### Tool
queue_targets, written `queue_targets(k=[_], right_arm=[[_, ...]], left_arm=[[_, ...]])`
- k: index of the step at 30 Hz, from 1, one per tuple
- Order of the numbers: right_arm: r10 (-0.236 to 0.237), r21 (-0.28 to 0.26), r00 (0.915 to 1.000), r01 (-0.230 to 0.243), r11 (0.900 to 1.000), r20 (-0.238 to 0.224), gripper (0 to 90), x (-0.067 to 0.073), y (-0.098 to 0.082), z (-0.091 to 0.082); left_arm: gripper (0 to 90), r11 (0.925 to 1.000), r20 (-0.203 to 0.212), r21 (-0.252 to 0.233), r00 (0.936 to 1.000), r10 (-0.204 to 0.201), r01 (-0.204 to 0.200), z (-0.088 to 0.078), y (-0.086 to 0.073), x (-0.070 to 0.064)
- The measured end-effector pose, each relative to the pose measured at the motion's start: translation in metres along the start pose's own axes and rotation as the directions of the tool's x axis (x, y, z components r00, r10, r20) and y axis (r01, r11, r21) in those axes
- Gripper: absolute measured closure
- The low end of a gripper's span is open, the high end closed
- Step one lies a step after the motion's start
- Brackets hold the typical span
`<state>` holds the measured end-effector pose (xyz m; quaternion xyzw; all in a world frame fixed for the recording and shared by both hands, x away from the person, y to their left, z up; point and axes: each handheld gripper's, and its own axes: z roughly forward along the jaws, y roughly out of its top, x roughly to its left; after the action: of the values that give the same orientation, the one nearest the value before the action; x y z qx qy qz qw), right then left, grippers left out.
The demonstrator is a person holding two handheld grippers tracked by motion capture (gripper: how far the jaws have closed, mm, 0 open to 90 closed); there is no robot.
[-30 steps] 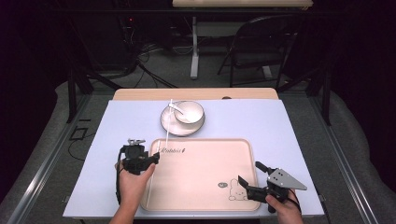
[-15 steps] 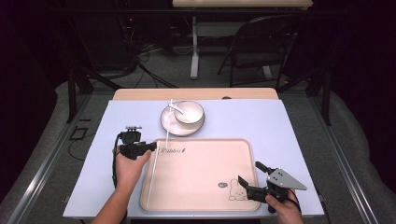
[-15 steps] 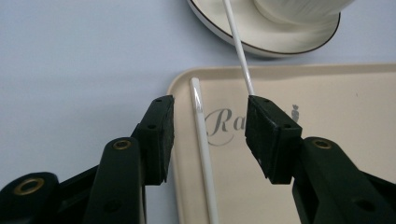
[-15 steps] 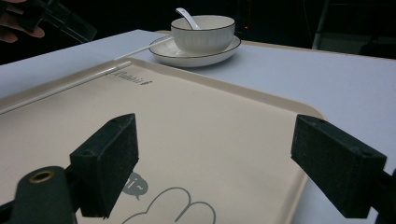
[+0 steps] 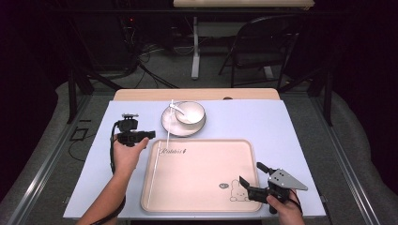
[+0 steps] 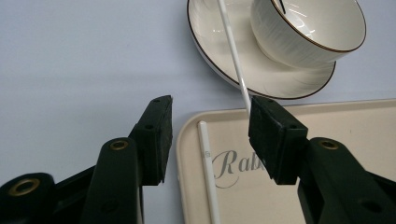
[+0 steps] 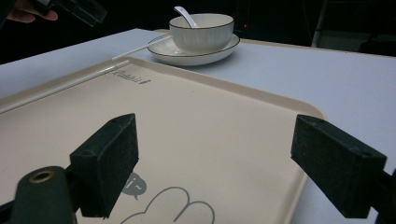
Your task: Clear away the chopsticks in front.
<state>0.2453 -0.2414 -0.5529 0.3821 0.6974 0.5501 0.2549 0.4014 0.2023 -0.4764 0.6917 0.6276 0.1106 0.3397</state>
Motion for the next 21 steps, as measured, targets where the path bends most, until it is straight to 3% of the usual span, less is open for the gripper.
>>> queue_targets(k=[10, 21], right_arm=[[-0.001, 0.002, 1.0, 0.001, 1.0, -0.002, 14.2, 0.0, 0.0, 0.0], [-0.006, 0.001, 1.0, 0.006, 1.0, -0.006, 14.2, 0.0, 0.0, 0.001]], left_arm=[[48.1, 0.9993, 0.008, 0.018, 0.9994, -0.034, 0.033, 0.005, 0.022, 0.006], [50.3, 0.9997, -0.001, 0.024, 1.0, -0.006, 0.006, 0.011, 0.044, 0.002]])
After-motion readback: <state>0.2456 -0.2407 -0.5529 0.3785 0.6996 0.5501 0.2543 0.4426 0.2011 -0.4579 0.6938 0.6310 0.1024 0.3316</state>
